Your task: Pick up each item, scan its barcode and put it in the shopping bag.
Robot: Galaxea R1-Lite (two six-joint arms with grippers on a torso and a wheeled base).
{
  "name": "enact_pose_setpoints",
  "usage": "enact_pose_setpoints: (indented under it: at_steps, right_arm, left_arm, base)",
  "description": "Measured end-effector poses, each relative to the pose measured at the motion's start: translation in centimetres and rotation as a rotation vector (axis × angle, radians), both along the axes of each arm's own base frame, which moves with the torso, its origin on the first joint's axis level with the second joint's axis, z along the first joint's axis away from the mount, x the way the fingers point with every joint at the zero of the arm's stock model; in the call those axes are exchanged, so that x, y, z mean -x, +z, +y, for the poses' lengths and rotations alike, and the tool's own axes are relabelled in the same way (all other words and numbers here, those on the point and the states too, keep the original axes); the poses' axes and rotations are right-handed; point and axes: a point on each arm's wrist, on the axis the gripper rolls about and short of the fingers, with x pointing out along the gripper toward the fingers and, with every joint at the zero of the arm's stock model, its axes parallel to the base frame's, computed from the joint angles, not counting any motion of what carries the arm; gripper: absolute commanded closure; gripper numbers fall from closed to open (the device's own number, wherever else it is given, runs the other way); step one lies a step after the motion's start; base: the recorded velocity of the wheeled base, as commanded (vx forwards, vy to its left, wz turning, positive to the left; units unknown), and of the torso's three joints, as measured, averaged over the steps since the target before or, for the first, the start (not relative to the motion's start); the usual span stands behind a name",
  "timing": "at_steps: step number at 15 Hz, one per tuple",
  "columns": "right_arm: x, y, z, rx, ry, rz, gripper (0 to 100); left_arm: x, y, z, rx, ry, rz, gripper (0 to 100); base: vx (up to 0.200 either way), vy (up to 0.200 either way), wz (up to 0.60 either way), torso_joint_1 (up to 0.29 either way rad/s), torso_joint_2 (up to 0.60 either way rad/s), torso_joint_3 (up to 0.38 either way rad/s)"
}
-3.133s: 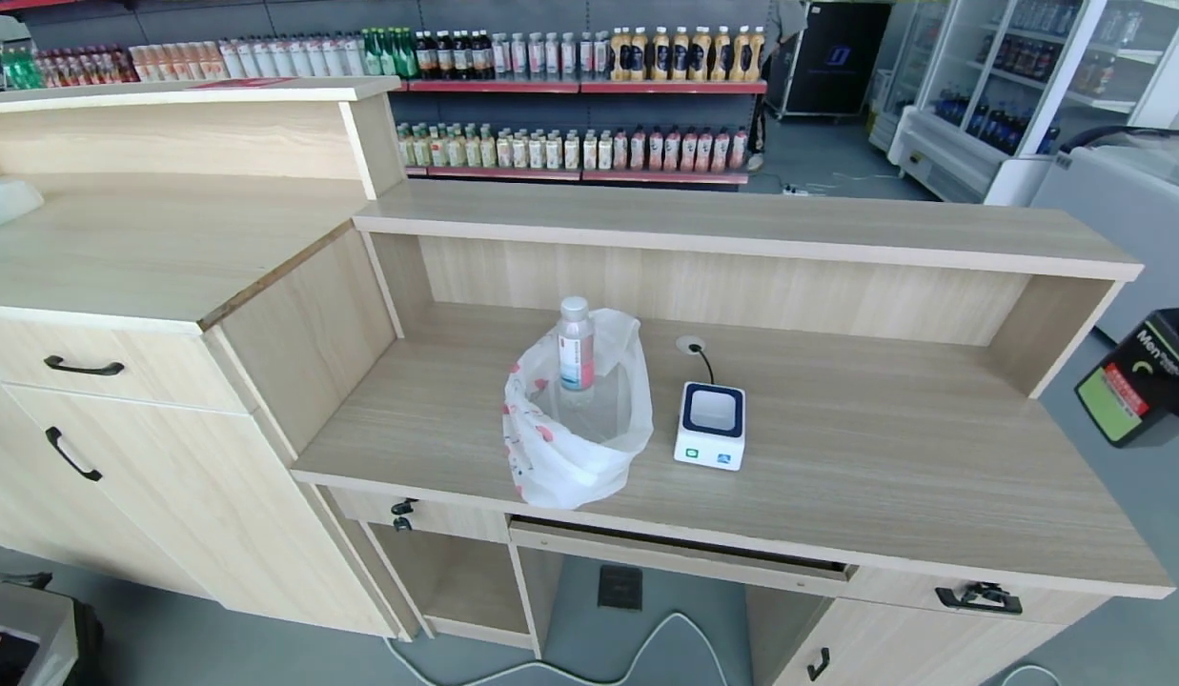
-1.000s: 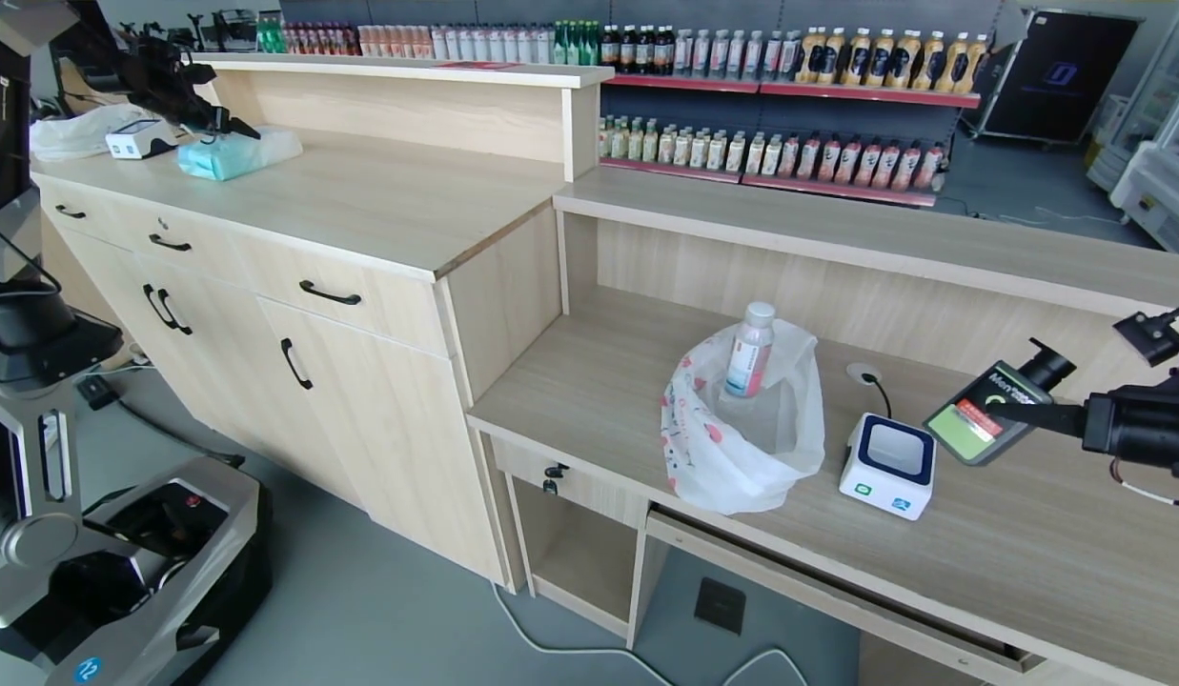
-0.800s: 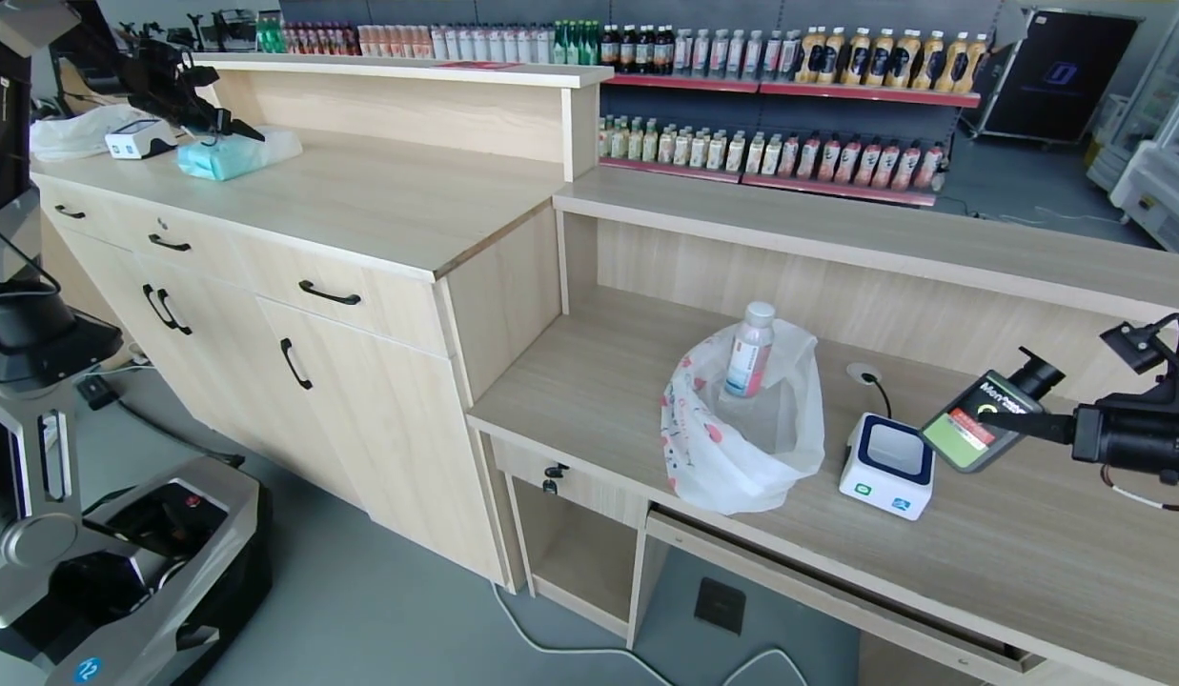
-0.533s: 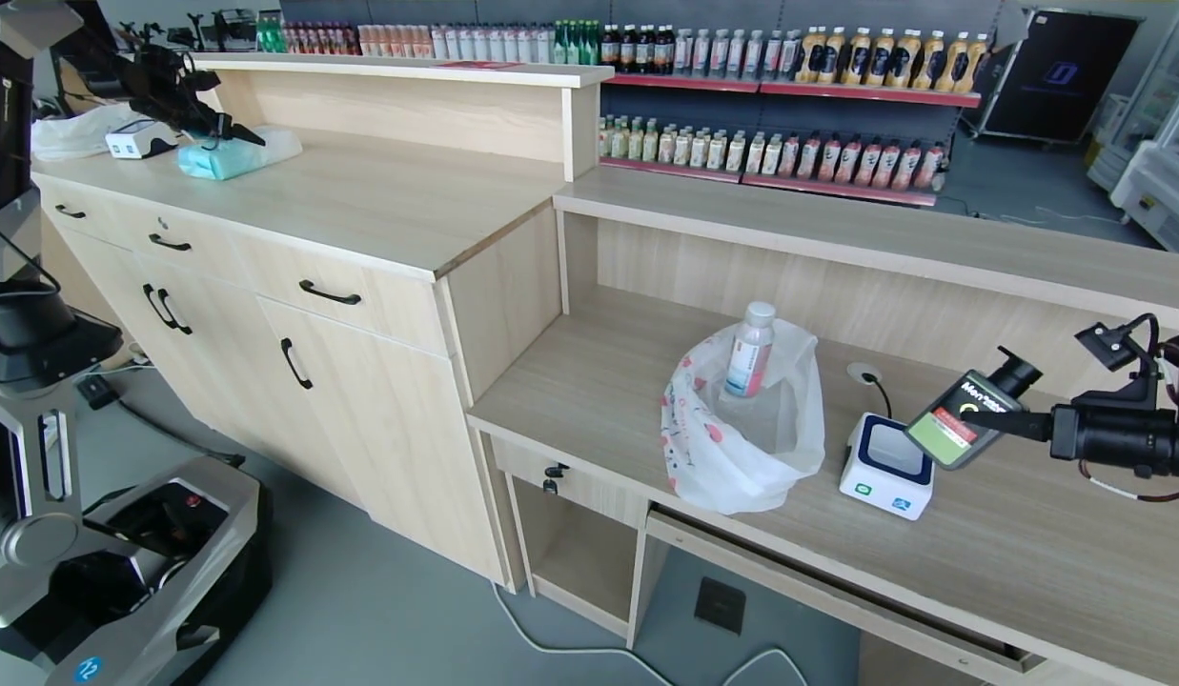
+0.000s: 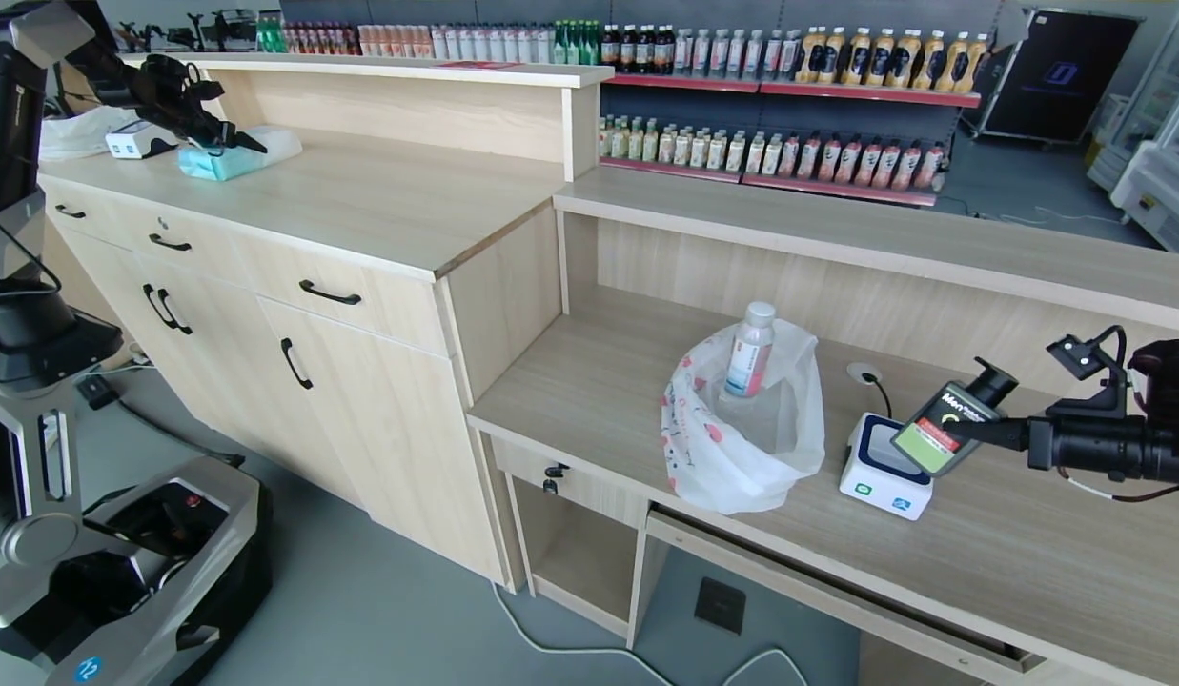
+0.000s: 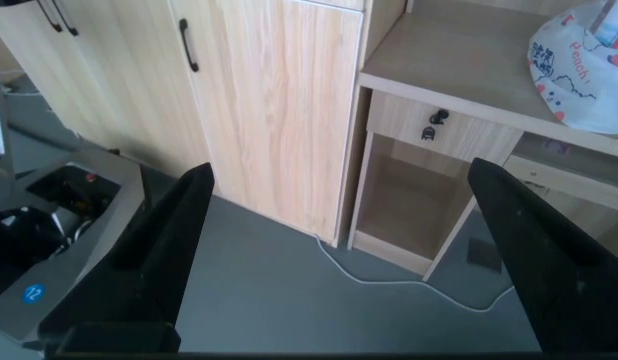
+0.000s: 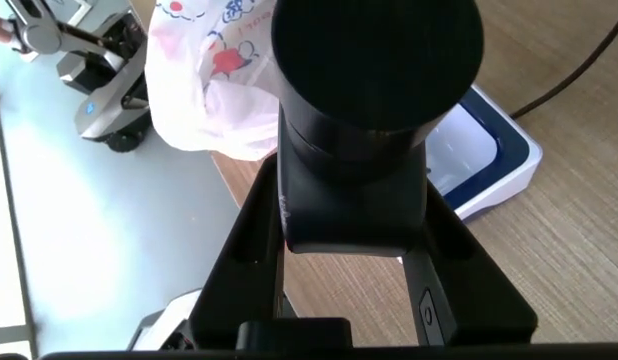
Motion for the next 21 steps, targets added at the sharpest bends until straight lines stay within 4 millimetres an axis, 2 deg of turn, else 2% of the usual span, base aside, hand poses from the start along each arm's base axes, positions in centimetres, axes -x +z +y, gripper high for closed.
enact_pose_setpoints:
  at_steps: [12,21]
  right_arm:
    - [-1.8,-1.9,0.1,0.06,0.036,-0.018,100]
    - [-3.2,-2.1,0.5,0.064,0.059,-0.036,100]
  left_arm:
    - [0.0,0.0,0.0,0.0,-0.001,0.0,0]
    - [0.0,0.0,0.0,0.0,0.0,0.0,0]
  base:
    - [0.0,0.0,0.0,0.0,0.0,0.0]
    - [0.0,0.0,0.0,0.0,0.0,0.0]
